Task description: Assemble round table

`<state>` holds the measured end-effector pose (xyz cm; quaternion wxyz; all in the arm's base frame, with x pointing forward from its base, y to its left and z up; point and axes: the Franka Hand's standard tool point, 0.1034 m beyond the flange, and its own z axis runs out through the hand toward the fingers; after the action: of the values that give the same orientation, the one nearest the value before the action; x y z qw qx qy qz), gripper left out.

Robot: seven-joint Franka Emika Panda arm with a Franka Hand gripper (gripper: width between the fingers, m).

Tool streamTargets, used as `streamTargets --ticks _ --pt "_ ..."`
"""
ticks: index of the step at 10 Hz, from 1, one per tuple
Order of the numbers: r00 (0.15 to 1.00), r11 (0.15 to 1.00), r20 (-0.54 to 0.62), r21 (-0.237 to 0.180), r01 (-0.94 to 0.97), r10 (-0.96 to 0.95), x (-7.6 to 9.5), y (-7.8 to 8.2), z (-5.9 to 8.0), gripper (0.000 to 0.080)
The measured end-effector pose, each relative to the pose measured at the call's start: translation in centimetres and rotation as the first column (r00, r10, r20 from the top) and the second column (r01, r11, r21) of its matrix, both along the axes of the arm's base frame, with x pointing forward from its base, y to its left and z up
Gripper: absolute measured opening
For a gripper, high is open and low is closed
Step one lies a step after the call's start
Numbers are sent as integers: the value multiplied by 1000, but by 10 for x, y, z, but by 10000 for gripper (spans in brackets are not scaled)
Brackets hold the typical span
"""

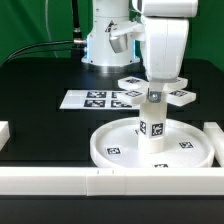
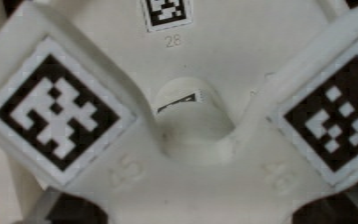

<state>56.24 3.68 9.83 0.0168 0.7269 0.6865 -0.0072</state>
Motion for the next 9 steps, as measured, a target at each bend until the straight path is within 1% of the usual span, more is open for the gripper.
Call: streamTargets --ticks 1,3,5,6,8,9 --pt "1000 1000 0 0 5 -5 0 0 0 443" --pt "999 999 1 1 42 -42 0 0 0 443" --pt "980 980 6 3 199 -199 0 0 0 443" --pt "954 954 8 9 298 -298 -1 0 -1 443" --pt "852 852 15 22 522 -523 -1 -1 -1 443" --pt "786 786 15 27 617 -618 -1 0 -1 443"
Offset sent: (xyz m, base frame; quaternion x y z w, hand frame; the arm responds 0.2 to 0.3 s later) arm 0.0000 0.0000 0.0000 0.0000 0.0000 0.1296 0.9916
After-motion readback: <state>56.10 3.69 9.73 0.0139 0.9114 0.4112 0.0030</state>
